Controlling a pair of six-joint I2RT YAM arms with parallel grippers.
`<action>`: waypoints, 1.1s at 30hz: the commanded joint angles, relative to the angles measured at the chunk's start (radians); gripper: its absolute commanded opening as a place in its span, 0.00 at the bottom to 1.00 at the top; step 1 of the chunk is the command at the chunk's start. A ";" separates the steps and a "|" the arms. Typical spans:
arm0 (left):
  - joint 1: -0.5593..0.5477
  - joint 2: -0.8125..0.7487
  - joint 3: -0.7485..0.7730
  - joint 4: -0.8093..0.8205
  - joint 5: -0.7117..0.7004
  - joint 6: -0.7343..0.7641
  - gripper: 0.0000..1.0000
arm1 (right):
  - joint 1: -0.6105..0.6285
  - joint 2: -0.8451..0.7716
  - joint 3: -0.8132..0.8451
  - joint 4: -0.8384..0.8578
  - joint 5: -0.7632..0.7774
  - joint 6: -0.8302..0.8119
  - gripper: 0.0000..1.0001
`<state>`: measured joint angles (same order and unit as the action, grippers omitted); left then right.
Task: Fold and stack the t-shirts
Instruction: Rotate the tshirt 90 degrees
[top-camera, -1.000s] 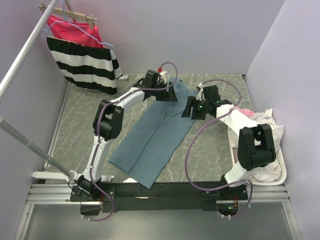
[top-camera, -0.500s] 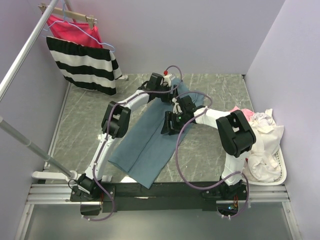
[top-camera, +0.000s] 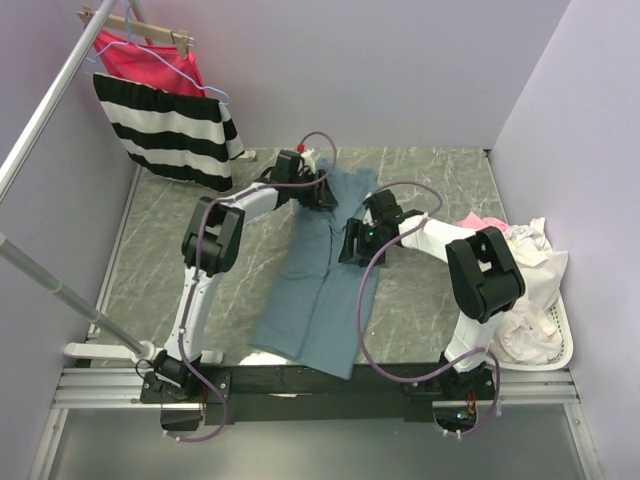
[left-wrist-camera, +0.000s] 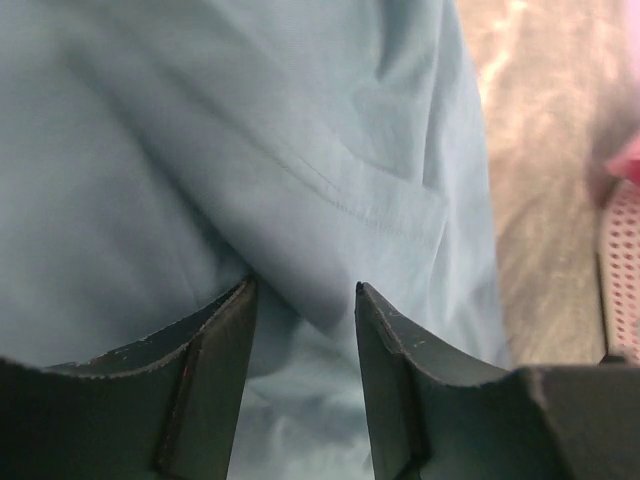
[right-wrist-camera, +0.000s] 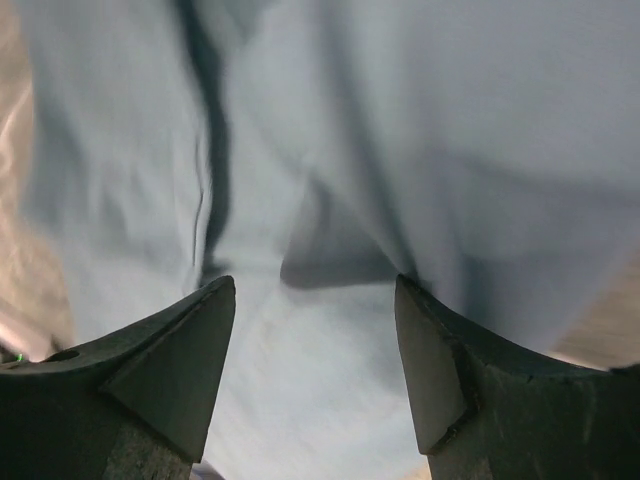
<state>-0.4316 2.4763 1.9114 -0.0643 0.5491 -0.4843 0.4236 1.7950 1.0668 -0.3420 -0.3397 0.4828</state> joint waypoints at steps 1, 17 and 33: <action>0.040 -0.091 -0.155 -0.104 -0.228 0.024 0.50 | -0.069 0.023 0.013 -0.155 0.225 -0.029 0.73; 0.057 -0.027 0.242 -0.216 -0.225 0.095 0.72 | -0.086 -0.095 0.214 -0.160 -0.019 -0.199 0.74; 0.160 0.050 0.218 -0.291 -0.178 0.059 0.62 | 0.069 -0.053 -0.033 -0.063 -0.311 -0.185 0.72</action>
<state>-0.2588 2.5023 2.0888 -0.2981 0.3706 -0.4309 0.4702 1.7050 1.0454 -0.4484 -0.5713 0.2977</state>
